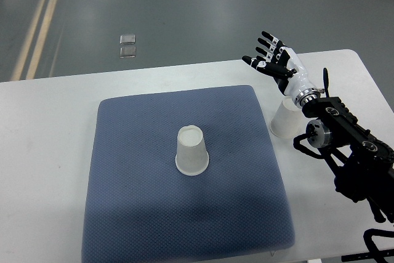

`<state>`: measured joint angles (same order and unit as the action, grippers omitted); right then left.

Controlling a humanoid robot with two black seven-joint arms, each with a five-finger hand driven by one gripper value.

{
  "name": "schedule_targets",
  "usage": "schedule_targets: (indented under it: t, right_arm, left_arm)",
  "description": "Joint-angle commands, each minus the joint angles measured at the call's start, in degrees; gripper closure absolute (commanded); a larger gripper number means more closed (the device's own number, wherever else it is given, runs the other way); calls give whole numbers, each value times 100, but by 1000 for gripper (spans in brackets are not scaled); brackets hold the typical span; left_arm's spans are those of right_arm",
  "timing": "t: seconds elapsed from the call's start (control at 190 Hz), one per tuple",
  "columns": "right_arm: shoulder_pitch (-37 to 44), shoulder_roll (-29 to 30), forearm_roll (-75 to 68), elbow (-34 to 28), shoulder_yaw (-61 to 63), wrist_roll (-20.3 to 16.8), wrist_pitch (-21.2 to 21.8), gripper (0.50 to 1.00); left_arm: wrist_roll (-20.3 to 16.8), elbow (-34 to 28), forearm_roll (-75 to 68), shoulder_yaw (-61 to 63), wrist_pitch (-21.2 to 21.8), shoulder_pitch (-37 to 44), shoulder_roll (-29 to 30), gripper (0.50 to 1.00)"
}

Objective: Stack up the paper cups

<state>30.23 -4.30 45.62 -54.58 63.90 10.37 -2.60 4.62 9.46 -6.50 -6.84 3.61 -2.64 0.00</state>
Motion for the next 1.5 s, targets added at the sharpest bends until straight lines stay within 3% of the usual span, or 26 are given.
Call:
schedule_targets:
  t: [0.0, 0.99, 1.496]
  right_arm:
    - [0, -1, 0, 9, 0, 0, 5, 572]
    - [9, 34, -35, 9, 9, 17, 5, 572]
    - [35, -106, 9, 0, 0, 211, 32, 572]
  left_arm:
    - [12, 29, 0, 7, -9, 0, 0, 500]
    - [12, -6, 0, -2, -1, 0, 0, 500]
    - [12, -6, 0, -2, -1, 0, 0, 500]
